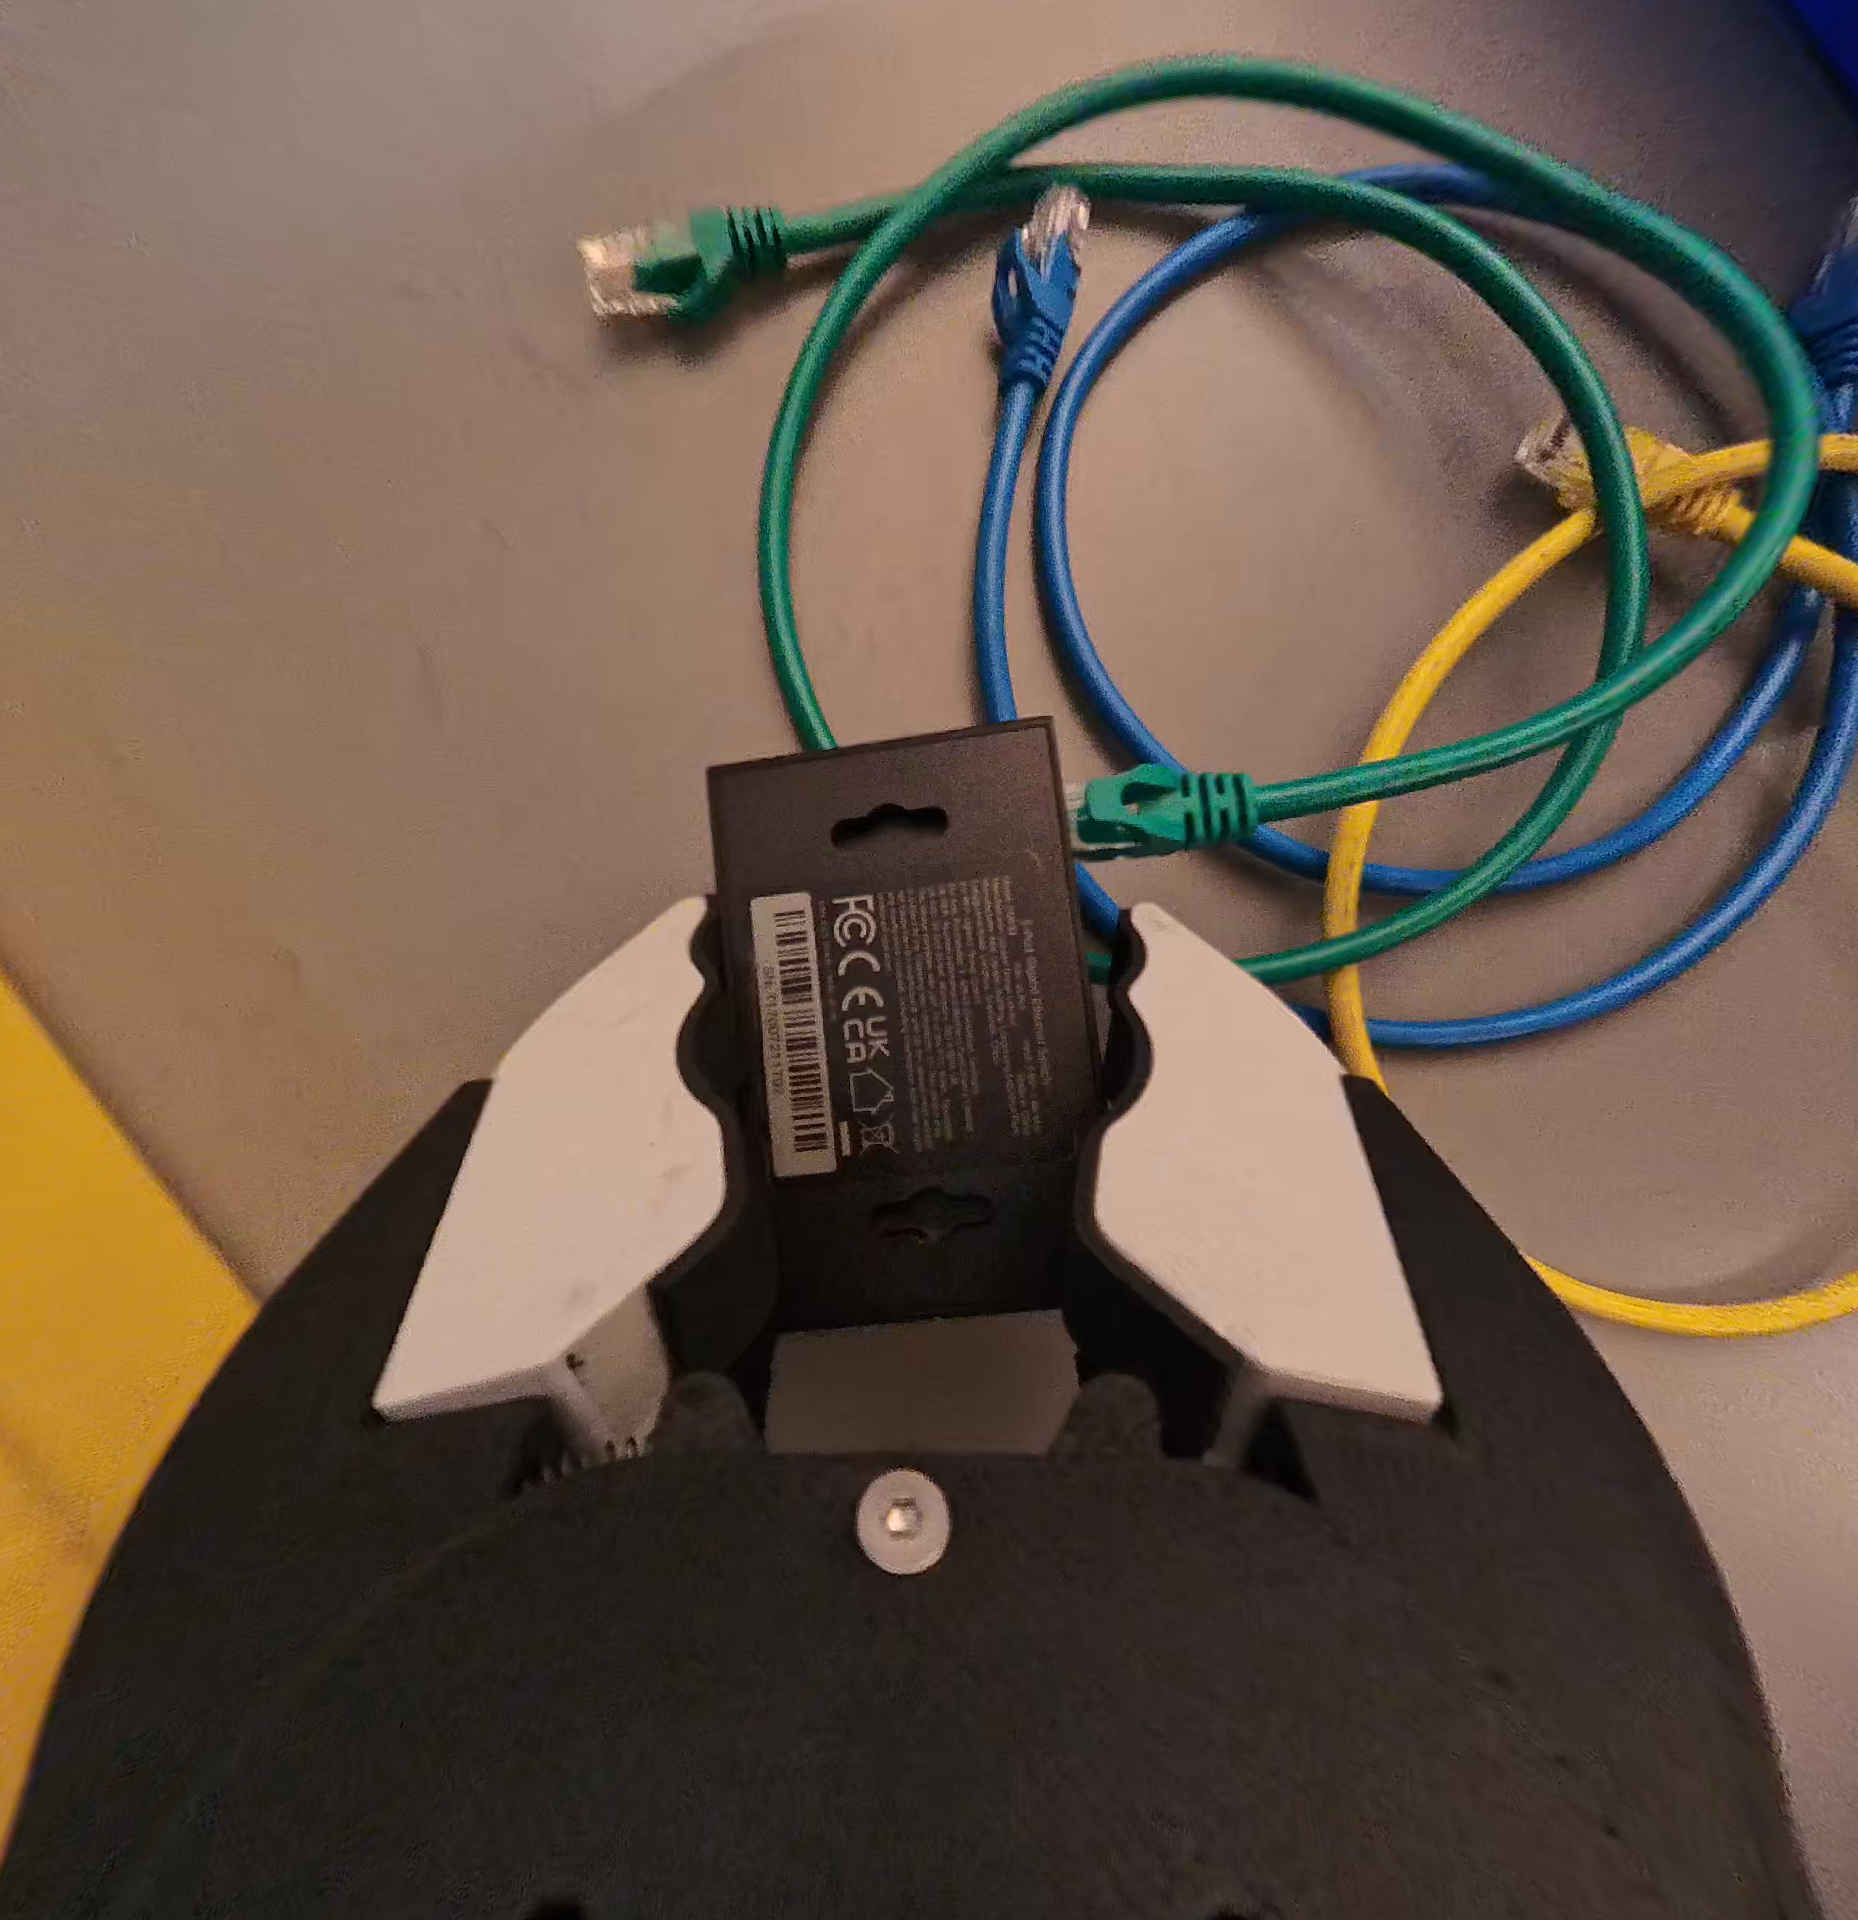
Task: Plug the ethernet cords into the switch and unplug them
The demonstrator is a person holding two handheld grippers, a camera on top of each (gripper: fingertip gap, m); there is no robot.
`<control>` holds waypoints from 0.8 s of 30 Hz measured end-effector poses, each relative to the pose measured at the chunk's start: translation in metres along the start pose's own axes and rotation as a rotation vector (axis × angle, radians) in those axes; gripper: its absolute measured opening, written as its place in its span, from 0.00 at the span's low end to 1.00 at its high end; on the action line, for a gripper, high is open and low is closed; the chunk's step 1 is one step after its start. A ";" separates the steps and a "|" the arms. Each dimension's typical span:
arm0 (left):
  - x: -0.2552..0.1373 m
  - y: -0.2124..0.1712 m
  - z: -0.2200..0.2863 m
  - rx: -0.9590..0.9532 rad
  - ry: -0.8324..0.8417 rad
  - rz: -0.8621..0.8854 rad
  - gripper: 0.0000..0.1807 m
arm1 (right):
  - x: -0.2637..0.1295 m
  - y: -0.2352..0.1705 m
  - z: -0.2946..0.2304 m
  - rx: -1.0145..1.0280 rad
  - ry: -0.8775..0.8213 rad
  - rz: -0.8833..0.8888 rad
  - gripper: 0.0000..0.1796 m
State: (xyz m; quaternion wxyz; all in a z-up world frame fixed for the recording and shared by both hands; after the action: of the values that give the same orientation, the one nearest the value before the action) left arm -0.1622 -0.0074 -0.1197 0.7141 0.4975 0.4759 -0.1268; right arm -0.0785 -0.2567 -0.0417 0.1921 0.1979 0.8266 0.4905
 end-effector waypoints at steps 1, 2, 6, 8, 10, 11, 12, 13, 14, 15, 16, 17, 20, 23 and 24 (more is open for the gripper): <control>0.000 -0.001 0.002 -0.022 -0.029 0.015 0.37 | 0.002 -0.003 0.003 -0.019 -0.034 0.002 0.07; -0.004 -0.001 0.006 -0.044 -0.060 0.042 0.41 | 0.005 -0.005 0.007 -0.061 -0.081 0.009 0.07; -0.049 0.003 0.022 -0.046 -0.094 0.228 0.43 | 0.019 -0.003 0.012 -0.316 -0.275 0.074 0.07; -0.083 0.002 0.048 -0.023 -0.198 0.348 0.41 | 0.025 -0.003 0.015 -0.443 -0.399 0.081 0.07; -0.113 -0.003 0.090 -0.028 -0.439 0.454 0.34 | 0.031 -0.004 0.013 -0.556 -0.472 0.094 0.07; -0.125 -0.007 0.111 -0.025 -0.567 0.479 0.32 | 0.036 -0.006 0.012 -0.602 -0.494 0.082 0.07; -0.131 -0.013 0.129 -0.017 -0.666 0.468 0.29 | 0.041 -0.009 0.011 -0.638 -0.505 0.065 0.07; -0.132 -0.019 0.142 -0.011 -0.724 0.428 0.30 | 0.046 -0.012 0.011 -0.666 -0.509 0.043 0.07; -0.129 -0.025 0.151 0.000 -0.750 0.376 0.31 | 0.051 -0.014 0.011 -0.690 -0.517 0.027 0.07; -0.124 -0.031 0.157 0.013 -0.767 0.323 0.31 | 0.054 -0.014 0.011 -0.709 -0.526 0.016 0.07; -0.120 -0.036 0.161 0.017 -0.778 0.277 0.32 | 0.057 -0.015 0.010 -0.723 -0.533 0.002 0.07; -0.116 -0.039 0.163 0.015 -0.786 0.245 0.32 | 0.059 -0.016 0.010 -0.743 -0.541 -0.007 0.07; -0.107 -0.048 0.166 0.028 -0.809 0.167 0.14 | 0.063 -0.018 0.008 -0.789 -0.560 -0.035 0.07; -0.100 -0.054 0.166 0.067 -0.792 0.124 0.08 | 0.063 -0.019 0.011 -0.791 -0.577 -0.062 0.07; -0.099 -0.054 0.166 0.079 -0.785 0.125 0.08 | 0.063 -0.019 0.012 -0.795 -0.580 -0.067 0.07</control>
State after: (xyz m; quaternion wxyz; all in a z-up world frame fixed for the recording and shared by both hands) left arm -0.1564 -0.1994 -0.0631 0.8283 0.4664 0.1305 -0.2817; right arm -0.1287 -0.2237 -0.0720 0.4906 0.2110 0.4938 0.6862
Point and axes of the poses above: each gripper's, where its closed fingertips meet, x out along the fingers, y out of its top, z = x × y across the jaws, the point moved 3 cm from there along -x, back along the fingers, and after that the axes turned 2 degrees about x, right-handed, at the moved point
